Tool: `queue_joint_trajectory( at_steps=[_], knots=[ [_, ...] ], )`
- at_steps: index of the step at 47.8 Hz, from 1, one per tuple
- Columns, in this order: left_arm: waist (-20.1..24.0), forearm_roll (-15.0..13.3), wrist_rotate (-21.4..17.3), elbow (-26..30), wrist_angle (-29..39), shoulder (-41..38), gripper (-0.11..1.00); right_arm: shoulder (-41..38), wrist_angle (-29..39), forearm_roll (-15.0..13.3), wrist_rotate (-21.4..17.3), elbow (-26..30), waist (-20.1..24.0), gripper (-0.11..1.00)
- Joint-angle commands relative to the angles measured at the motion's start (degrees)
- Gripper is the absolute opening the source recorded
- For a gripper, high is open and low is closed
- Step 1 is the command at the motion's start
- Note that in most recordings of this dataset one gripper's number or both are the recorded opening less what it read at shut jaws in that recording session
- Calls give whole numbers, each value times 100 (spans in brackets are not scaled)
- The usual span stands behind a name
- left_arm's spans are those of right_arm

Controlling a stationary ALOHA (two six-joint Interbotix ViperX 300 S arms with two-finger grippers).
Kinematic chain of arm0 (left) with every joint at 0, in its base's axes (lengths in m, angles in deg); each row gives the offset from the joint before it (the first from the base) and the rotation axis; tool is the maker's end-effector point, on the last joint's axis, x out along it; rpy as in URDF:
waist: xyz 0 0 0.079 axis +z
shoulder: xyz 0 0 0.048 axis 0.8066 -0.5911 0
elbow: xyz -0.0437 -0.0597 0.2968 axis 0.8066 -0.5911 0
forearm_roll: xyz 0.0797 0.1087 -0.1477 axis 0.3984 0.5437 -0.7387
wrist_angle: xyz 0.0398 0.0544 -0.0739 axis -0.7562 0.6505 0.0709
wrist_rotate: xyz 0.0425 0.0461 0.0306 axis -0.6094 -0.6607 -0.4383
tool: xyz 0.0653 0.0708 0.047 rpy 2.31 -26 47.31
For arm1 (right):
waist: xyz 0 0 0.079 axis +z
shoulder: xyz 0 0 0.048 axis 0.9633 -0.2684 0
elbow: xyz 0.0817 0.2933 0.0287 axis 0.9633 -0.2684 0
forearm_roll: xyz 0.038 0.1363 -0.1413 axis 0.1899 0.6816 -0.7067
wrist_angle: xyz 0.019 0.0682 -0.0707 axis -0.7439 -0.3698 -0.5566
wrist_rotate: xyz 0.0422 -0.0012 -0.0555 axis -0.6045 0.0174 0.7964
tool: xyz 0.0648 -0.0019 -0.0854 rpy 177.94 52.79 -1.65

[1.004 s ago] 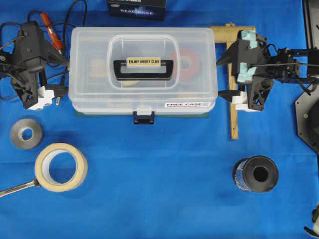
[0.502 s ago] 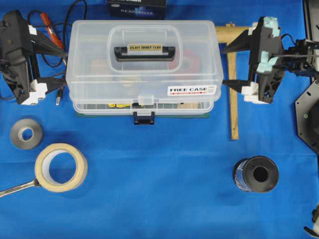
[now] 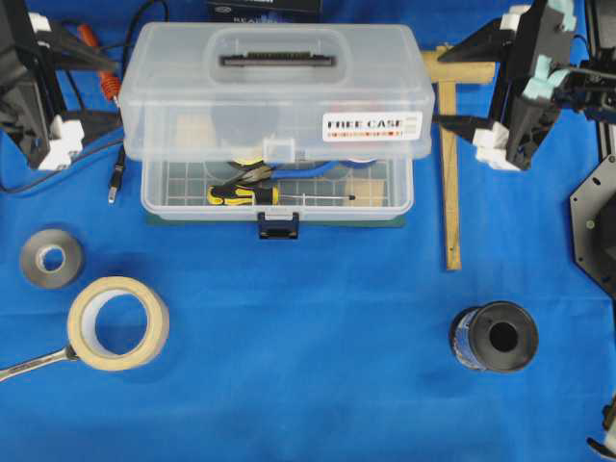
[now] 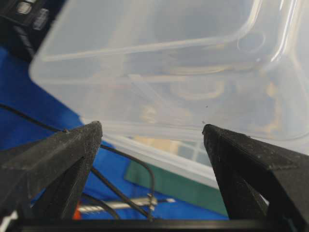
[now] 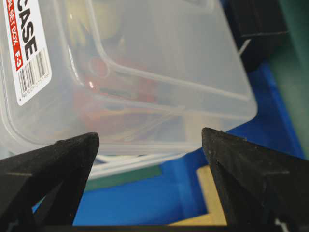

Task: Open the tool box with both arms.
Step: 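Lift and swing the lid backward with both grippers to open it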

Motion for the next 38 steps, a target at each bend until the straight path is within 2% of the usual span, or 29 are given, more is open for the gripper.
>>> queue_joint_trajectory(
  at_steps=[1, 18, 28, 38],
  knots=[
    [53, -35, 0, 448, -466, -18, 92, -26, -352, 26, -35, 431, -9, 87],
    [826, -26, -62, 466, -967, -70, 92, -35, -624, 26, -35, 439, -712, 87],
    [1354, -26, -545, 545, -1354, -343, 92, -185, -844, 26, -44, 510, -1125, 87],
    [1661, -26, -721, 721, -1521, -729, 92, -448, -835, 26, -53, 606, -1503, 87]
  ],
)
